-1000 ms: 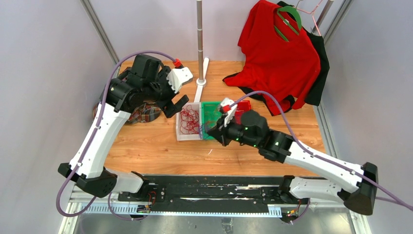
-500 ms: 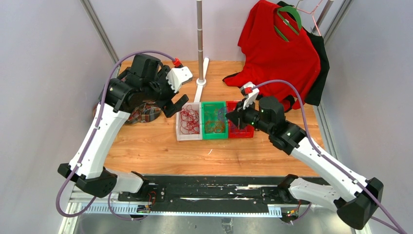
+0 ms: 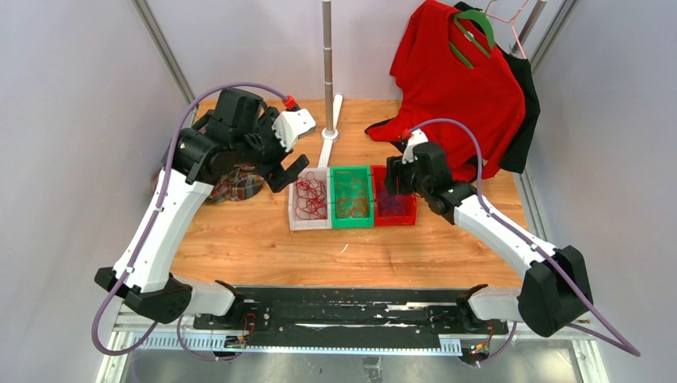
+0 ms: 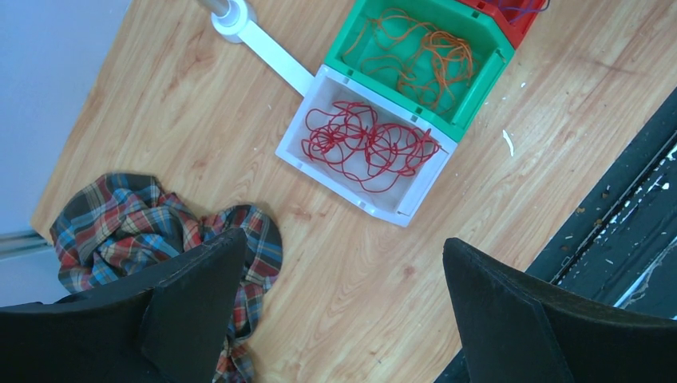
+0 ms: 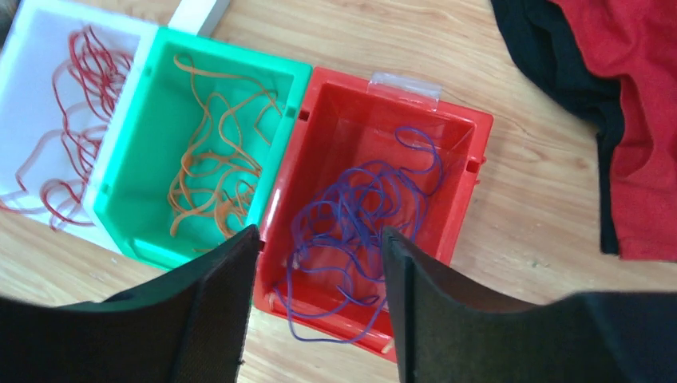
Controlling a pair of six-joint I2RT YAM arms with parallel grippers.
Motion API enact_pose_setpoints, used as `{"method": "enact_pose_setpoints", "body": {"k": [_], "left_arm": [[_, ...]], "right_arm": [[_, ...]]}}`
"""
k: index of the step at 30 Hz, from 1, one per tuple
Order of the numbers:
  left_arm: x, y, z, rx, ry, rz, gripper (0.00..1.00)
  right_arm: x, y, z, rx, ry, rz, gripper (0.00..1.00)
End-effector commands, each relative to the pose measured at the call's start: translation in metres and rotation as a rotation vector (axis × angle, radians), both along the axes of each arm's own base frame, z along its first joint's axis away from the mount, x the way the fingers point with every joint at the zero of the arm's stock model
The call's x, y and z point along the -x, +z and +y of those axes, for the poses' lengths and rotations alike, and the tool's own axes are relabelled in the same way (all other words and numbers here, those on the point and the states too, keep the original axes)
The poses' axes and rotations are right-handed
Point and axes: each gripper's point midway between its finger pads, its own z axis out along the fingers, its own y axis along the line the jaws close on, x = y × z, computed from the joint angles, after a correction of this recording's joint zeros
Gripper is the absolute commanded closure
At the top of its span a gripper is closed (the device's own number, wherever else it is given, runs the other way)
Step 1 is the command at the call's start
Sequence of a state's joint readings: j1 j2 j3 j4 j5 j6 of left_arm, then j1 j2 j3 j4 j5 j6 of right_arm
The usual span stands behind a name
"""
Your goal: Untangle the cables
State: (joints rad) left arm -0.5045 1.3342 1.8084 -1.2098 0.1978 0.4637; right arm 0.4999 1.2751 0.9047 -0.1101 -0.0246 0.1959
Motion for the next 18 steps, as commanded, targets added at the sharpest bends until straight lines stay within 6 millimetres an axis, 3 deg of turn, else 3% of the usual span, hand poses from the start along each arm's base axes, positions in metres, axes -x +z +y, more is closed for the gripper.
{"method": "enact_pose_setpoints", "body": {"k": [1, 6, 9, 11, 14, 18], "left_arm": [[-0.003, 0.003, 0.008, -0.002, 0.027, -0.015, 0.02], [-0.027, 0.006, 0.023, 0.059, 0.121, 0.012, 0.02], [-0.049, -0.004, 0.039, 0.106, 0.215, 0.012, 0.02], [-0.066, -0.029, 0.053, 0.153, 0.297, 0.009, 0.02], [-0.087, -0.063, 0.076, 0.224, 0.406, -0.063, 0.02], [-0.108, -0.11, 0.107, 0.372, 0.541, -0.167, 0.02]], "right_arm": [[-0.02, 0.039, -0.013, 0.008, -0.073, -0.11, 0.34], [-0.013, 0.05, -0.048, 0.053, -0.209, -0.161, 0.31], [-0.011, 0.052, -0.102, 0.102, -0.454, -0.215, 0.3], [-0.001, 0.045, -0.15, 0.17, -0.679, -0.252, 0.3], [0.02, 0.028, -0.205, 0.258, -0.908, -0.284, 0.29], [0.04, -0.011, -0.252, 0.381, -1.035, -0.253, 0.29]]}}
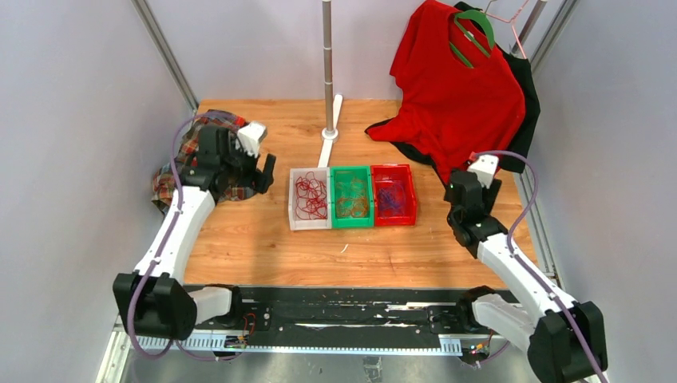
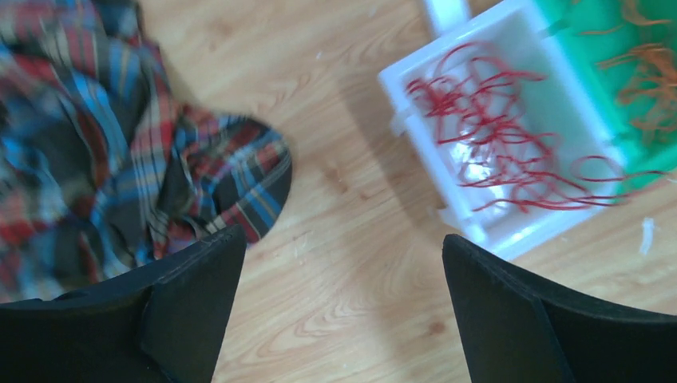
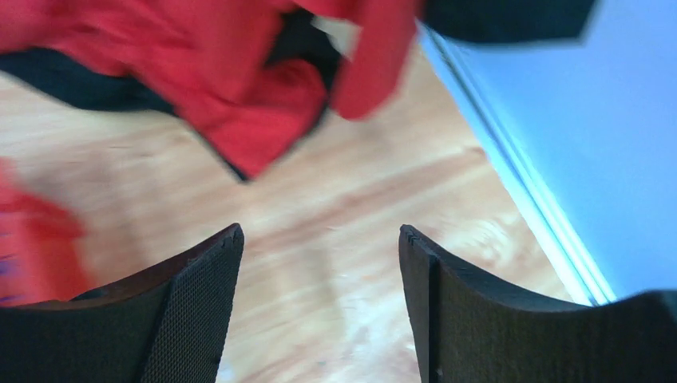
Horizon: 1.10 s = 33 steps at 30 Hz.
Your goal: Untangle the cables
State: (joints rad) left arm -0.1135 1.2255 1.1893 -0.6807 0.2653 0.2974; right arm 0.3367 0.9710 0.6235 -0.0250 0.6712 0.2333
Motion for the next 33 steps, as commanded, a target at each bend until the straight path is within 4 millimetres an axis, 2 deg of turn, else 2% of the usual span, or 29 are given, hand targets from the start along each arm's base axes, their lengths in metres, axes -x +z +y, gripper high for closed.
{"method": "enact_pose_setpoints", "body": {"k": [1, 4, 7, 9, 10, 12, 18, 22, 29, 31, 33], "left_arm": [[-0.043, -0.003, 0.02, 0.191, 0.15, -0.279, 0.02], [-0.046, -0.037, 0.022, 0.229, 0.166, -0.312, 0.02], [-0.045, -0.061, 0.024, 0.246, 0.182, -0.371, 0.02], [-0.049, -0.063, 0.029, 0.244, 0.21, -0.436, 0.02], [-0.048, -0.072, 0.032, 0.235, 0.222, -0.449, 0.02], [-0.052, -0.072, 0.04, 0.237, 0.275, -0.474, 0.02], [-0.054, -0.066, 0.045, 0.241, 0.306, -0.521, 0.02], [-0.046, -0.067, 0.058, 0.244, 0.396, -0.53, 0.02], [-0.03, -0.071, 0.063, 0.264, 0.447, -0.516, 0.02], [-0.026, -0.081, 0.063, 0.251, 0.452, -0.476, 0.02], [-0.019, -0.102, 0.065, 0.209, 0.447, -0.431, 0.02]], "right_arm": [[0.024, -0.027, -0.066, 0.116, -0.279, 0.014, 0.29], [0.034, -0.052, -0.085, 0.12, -0.344, 0.046, 0.28], [0.029, -0.066, -0.086, 0.096, -0.309, 0.001, 0.28], [0.026, -0.075, -0.085, 0.091, -0.296, -0.014, 0.28], [0.024, -0.079, -0.085, 0.092, -0.292, -0.015, 0.28], [0.02, -0.084, -0.086, 0.105, -0.288, -0.016, 0.28], [-0.003, -0.08, -0.079, 0.116, -0.235, -0.042, 0.28], [-0.011, -0.084, -0.072, 0.124, -0.171, -0.062, 0.28], [-0.022, -0.086, -0.048, 0.153, 0.007, -0.07, 0.27], [-0.021, -0.085, -0.035, 0.185, 0.088, -0.104, 0.27], [-0.019, -0.087, -0.031, 0.181, 0.117, -0.125, 0.27]]}}
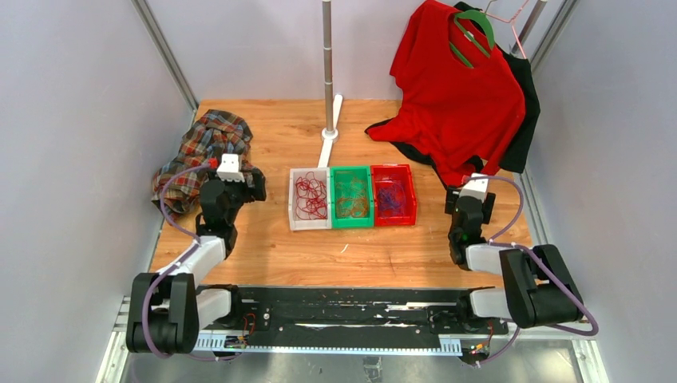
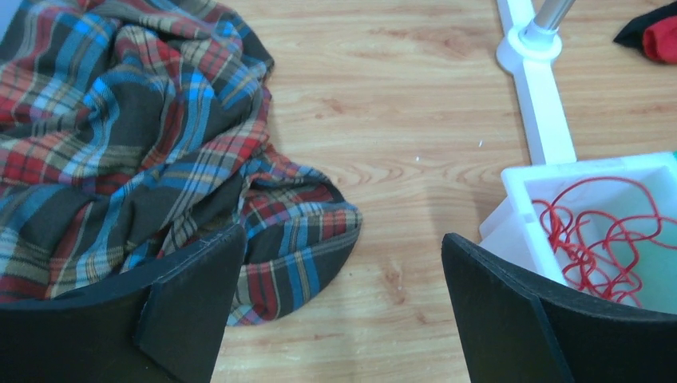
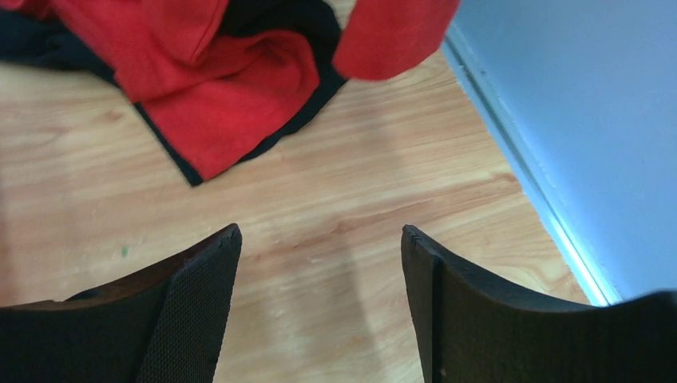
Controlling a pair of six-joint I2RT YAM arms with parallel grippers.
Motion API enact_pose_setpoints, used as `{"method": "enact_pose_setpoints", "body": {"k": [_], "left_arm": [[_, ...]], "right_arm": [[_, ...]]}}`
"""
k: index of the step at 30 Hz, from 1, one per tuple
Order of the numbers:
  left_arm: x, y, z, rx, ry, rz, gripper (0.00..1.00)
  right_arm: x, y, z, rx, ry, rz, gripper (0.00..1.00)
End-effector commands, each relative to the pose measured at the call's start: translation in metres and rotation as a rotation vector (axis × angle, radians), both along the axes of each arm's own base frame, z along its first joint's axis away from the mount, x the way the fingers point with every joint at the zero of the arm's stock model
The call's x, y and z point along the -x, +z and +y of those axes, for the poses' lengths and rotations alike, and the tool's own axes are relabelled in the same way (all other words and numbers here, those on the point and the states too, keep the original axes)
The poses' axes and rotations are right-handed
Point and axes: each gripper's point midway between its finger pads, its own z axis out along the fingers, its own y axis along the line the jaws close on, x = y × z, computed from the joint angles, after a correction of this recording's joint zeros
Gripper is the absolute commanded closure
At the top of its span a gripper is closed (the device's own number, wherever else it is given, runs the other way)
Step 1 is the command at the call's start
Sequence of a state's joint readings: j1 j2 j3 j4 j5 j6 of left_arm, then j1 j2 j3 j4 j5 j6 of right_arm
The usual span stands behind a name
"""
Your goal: Untangle the cables
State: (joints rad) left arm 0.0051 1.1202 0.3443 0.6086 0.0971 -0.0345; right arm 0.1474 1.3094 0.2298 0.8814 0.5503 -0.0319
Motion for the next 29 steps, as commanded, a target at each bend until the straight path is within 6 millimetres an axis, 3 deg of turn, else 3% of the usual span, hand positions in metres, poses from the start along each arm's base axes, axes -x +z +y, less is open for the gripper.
{"method": "enact_pose_setpoints", "body": {"k": [1, 6, 8, 10, 12, 14, 17, 20, 21, 29], "left_arm": [[0.011, -0.028, 0.01, -0.051, 0.036, 0.059, 0.02], [0.002, -0.014, 0.011, -0.091, 0.024, -0.075, 0.02], [0.005, -0.029, 0.005, -0.106, -0.016, -0.095, 0.02], [0.005, -0.028, -0.003, -0.08, -0.048, -0.16, 0.02], [0.002, -0.04, 0.0, -0.123, -0.03, -0.04, 0.02], [0.0, -0.033, 0.003, -0.087, 0.004, -0.11, 0.02], [0.002, -0.041, 0.005, -0.107, 0.007, -0.037, 0.02], [0.0, -0.031, 0.005, -0.085, 0.021, -0.107, 0.02], [0.001, -0.038, 0.006, -0.09, 0.019, -0.06, 0.02], [0.0, -0.036, 0.006, -0.085, 0.025, -0.081, 0.02]], "right_arm": [[-0.003, 0.001, 0.022, 0.021, 0.159, -0.055, 0.27], [-0.013, -0.003, 0.016, 0.029, 0.128, -0.032, 0.26], [-0.016, -0.006, 0.01, -0.002, 0.115, -0.02, 0.26], [-0.016, -0.007, 0.01, -0.016, 0.119, -0.015, 0.26], [-0.016, -0.006, 0.009, -0.011, 0.119, -0.022, 0.26], [-0.016, -0.005, 0.01, -0.01, 0.127, -0.027, 0.25], [-0.016, -0.005, 0.01, -0.007, 0.126, -0.032, 0.25], [-0.016, -0.005, 0.01, -0.007, 0.128, -0.031, 0.25], [-0.016, -0.005, 0.01, -0.008, 0.129, -0.031, 0.25], [-0.016, -0.005, 0.01, -0.01, 0.133, -0.032, 0.24]]}}
